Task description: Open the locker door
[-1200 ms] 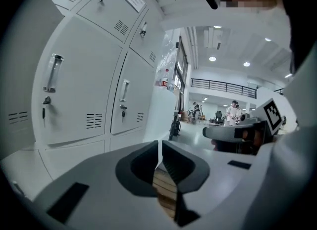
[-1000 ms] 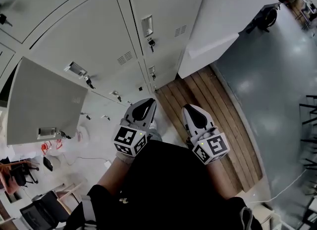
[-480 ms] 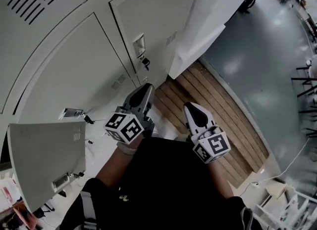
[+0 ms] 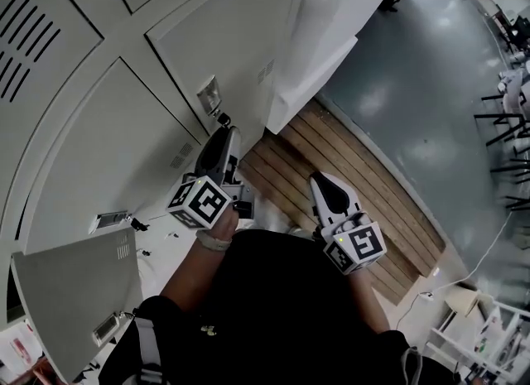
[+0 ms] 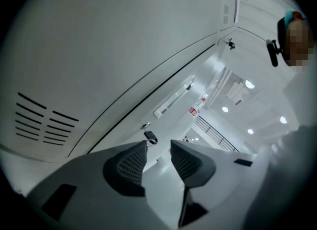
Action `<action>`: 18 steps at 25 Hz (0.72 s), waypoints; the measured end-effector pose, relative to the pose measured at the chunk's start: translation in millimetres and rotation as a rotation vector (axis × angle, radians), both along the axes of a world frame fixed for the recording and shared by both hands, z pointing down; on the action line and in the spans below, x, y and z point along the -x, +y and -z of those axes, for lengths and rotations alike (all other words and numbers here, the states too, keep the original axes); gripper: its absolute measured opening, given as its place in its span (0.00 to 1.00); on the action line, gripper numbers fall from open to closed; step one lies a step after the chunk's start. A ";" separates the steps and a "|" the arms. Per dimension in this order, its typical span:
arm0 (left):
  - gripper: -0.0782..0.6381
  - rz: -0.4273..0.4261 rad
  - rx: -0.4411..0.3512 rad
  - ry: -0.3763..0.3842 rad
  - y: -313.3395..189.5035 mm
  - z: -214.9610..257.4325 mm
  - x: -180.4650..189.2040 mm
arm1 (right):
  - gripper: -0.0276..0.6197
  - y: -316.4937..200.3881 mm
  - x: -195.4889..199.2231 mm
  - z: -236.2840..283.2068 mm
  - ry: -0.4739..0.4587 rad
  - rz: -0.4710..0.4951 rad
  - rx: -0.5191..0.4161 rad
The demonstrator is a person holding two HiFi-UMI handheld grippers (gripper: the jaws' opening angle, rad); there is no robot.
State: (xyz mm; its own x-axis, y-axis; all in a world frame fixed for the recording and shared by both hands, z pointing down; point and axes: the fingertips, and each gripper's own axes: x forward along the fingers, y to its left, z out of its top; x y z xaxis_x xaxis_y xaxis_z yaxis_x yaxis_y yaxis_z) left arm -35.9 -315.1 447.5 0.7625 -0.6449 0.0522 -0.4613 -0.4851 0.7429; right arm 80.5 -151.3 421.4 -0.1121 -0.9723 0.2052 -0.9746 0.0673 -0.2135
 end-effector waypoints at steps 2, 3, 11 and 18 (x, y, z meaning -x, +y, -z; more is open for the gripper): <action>0.31 0.014 0.016 0.021 -5.9 -1.2 -1.3 | 0.12 -1.8 -2.4 5.5 -0.006 -0.009 -0.018; 0.31 0.017 0.022 0.029 -8.8 -1.6 -2.2 | 0.12 -3.3 -3.1 8.9 -0.010 -0.014 -0.030; 0.22 0.028 0.072 0.071 -24.6 -8.2 -4.4 | 0.12 3.2 -10.0 -2.8 0.019 -0.030 0.015; 0.21 0.015 0.106 0.103 -19.9 -11.0 -8.2 | 0.12 8.8 -6.4 -8.7 0.004 -0.047 0.022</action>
